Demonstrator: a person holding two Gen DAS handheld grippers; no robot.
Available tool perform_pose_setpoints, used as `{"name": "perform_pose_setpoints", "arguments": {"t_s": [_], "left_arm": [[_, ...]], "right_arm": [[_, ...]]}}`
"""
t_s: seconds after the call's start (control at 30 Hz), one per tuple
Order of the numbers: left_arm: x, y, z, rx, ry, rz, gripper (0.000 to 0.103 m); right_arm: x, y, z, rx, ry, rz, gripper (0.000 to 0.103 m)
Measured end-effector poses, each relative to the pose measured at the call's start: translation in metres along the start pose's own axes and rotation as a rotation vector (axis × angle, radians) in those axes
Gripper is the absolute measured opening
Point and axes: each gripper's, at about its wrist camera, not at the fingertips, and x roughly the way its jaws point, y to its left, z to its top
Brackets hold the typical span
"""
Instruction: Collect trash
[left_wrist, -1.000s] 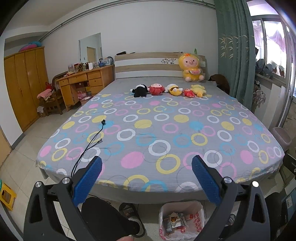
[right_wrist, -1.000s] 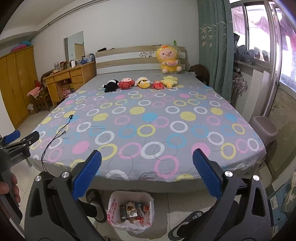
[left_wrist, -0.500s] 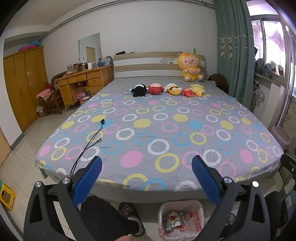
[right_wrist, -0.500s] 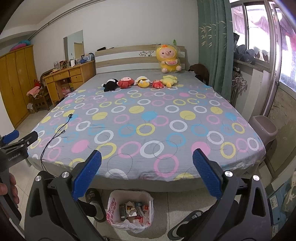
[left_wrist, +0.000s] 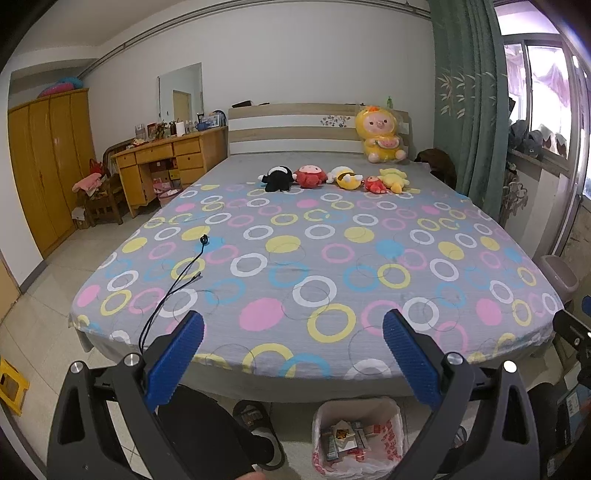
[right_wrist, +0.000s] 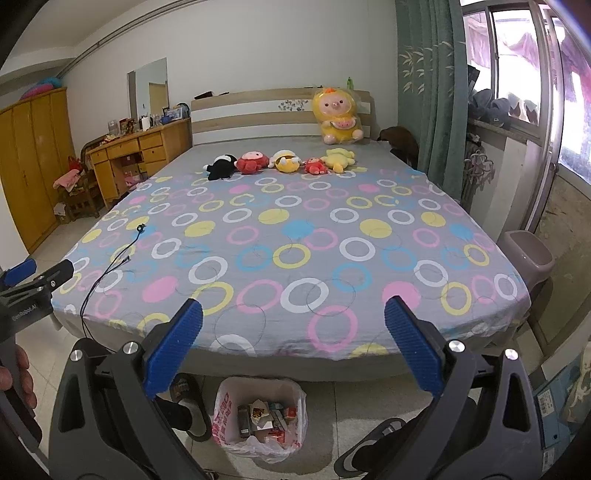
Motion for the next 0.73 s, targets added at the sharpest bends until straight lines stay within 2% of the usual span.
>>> {"name": "perform_pose_setpoints", "arguments": {"t_s": [0.13, 0.27, 0.43, 0.53, 0.73], "left_arm": [[0.0000, 0.0023, -0.0002, -0.014, 0.006, 0.007, 0.095], [0.0031, 0.0074, -0.0009, -0.061, 0.030, -0.035, 0.095], [0.0018, 0.0016, -0.0018, -0.027, 0.017, 0.027, 0.095], [0.0017, 0.0014, -0.0026, -0.034, 0.019, -0.003, 0.095], [0.0023, 0.0033, -0.0042, -0.031, 0.015, 0.017, 0.095]], "right_arm": [[0.0014, 0.0015, -0.0006, -0.002, 0.003, 0.001, 0.096], [0.0018, 0.0020, -0.0009, -0.001, 0.003, -0.001, 0.096], [0.0016, 0.0016, -0.0009, -0.001, 0.004, 0.000, 0.096], [0.0015, 0.0018, -0.0011, 0.000, 0.003, 0.000, 0.096], [0.0018, 0.0013, -0.0010, -0.001, 0.004, 0.001, 0.096]]}}
